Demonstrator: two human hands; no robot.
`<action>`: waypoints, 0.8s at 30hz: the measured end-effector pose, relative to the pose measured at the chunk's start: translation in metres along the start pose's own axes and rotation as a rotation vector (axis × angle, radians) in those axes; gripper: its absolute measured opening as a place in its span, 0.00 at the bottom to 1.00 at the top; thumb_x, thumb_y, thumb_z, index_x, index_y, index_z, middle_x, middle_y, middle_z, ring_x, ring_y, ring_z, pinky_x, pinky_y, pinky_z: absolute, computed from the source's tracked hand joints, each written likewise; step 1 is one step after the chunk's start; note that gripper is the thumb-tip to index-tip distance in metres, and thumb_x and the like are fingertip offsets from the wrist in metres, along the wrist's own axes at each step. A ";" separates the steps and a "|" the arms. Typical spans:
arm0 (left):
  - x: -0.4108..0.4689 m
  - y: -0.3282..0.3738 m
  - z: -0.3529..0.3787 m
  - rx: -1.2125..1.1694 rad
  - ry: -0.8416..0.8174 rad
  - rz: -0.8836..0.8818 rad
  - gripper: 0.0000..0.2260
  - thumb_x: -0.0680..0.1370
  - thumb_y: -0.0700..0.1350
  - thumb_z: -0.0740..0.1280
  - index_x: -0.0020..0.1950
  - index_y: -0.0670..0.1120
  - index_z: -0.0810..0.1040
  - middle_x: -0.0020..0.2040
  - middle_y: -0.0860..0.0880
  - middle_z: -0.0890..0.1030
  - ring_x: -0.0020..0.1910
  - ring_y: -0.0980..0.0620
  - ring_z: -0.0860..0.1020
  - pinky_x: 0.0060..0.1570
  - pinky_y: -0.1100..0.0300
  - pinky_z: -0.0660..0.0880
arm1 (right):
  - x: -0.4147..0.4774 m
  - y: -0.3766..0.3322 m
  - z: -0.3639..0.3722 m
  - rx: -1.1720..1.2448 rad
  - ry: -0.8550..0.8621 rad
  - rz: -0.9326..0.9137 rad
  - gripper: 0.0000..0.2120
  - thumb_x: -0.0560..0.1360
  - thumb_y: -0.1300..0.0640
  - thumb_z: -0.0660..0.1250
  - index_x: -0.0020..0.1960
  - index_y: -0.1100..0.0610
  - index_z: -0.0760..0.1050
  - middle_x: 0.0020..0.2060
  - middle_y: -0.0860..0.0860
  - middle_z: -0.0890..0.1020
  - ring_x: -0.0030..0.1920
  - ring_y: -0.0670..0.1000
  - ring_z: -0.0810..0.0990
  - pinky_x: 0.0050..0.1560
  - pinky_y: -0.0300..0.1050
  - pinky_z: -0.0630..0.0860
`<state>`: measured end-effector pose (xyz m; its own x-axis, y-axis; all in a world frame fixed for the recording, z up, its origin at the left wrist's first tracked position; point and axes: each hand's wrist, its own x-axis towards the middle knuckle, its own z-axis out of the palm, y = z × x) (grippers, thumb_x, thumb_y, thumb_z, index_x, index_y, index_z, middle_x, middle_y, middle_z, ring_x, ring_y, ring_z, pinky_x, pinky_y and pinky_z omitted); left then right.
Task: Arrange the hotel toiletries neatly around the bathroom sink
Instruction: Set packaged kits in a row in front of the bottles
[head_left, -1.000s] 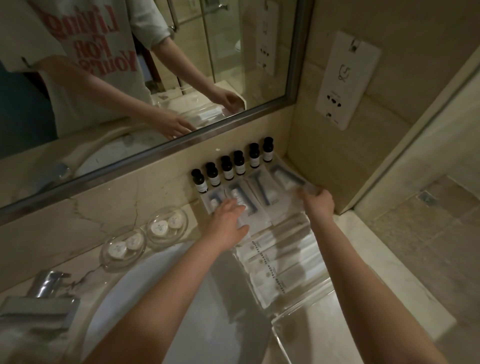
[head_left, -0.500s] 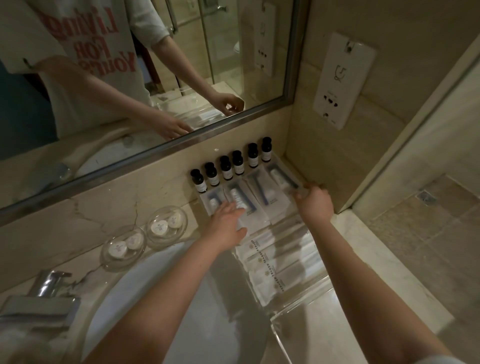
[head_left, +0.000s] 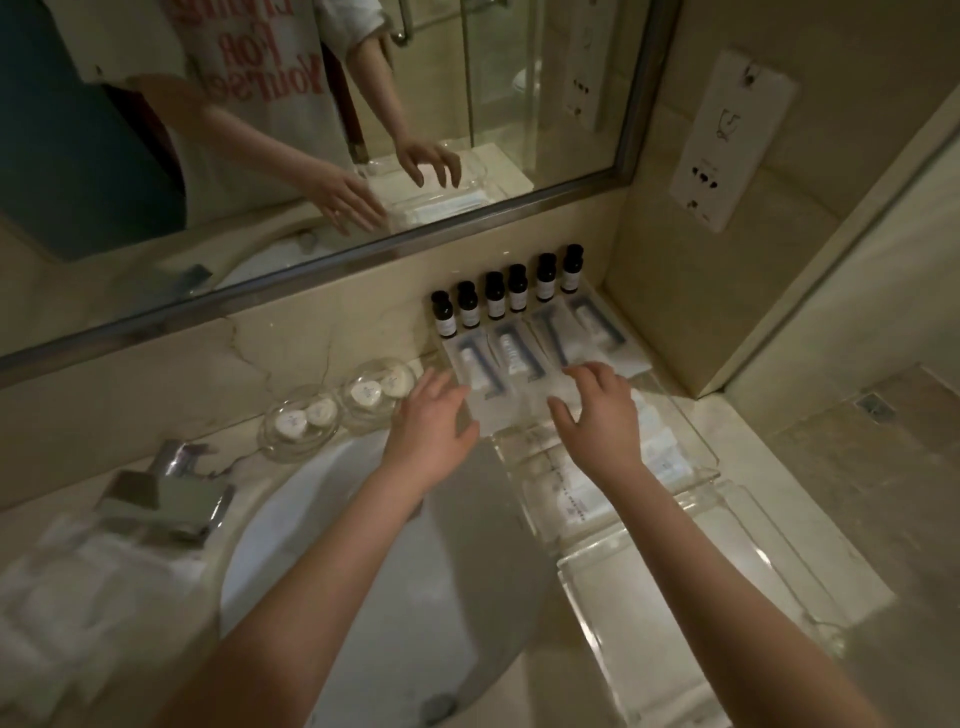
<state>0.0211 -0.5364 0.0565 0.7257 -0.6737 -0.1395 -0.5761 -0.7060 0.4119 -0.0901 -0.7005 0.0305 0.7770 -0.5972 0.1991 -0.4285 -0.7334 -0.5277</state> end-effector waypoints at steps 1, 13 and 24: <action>-0.011 -0.006 -0.002 -0.007 0.022 -0.017 0.23 0.78 0.49 0.62 0.72 0.46 0.65 0.76 0.46 0.59 0.77 0.47 0.52 0.74 0.48 0.54 | -0.008 -0.008 0.002 0.003 -0.021 -0.036 0.18 0.73 0.55 0.68 0.61 0.59 0.75 0.58 0.59 0.77 0.56 0.62 0.75 0.53 0.54 0.74; -0.157 -0.109 -0.010 -0.032 0.079 -0.251 0.24 0.77 0.53 0.61 0.71 0.46 0.67 0.75 0.46 0.63 0.75 0.47 0.57 0.72 0.52 0.56 | -0.110 -0.115 0.049 -0.036 -0.358 -0.322 0.19 0.71 0.51 0.67 0.59 0.59 0.76 0.55 0.58 0.78 0.55 0.62 0.76 0.54 0.54 0.75; -0.252 -0.238 -0.029 -0.121 0.040 -0.585 0.25 0.77 0.50 0.63 0.71 0.44 0.65 0.74 0.44 0.63 0.73 0.45 0.61 0.71 0.51 0.60 | -0.154 -0.249 0.123 -0.059 -0.813 -0.494 0.25 0.76 0.51 0.63 0.71 0.55 0.63 0.64 0.54 0.74 0.63 0.57 0.73 0.61 0.53 0.72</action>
<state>-0.0141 -0.1918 0.0194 0.9245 -0.1704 -0.3409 -0.0316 -0.9257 0.3769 -0.0463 -0.3862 0.0291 0.9496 0.1767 -0.2588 0.0285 -0.8710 -0.4904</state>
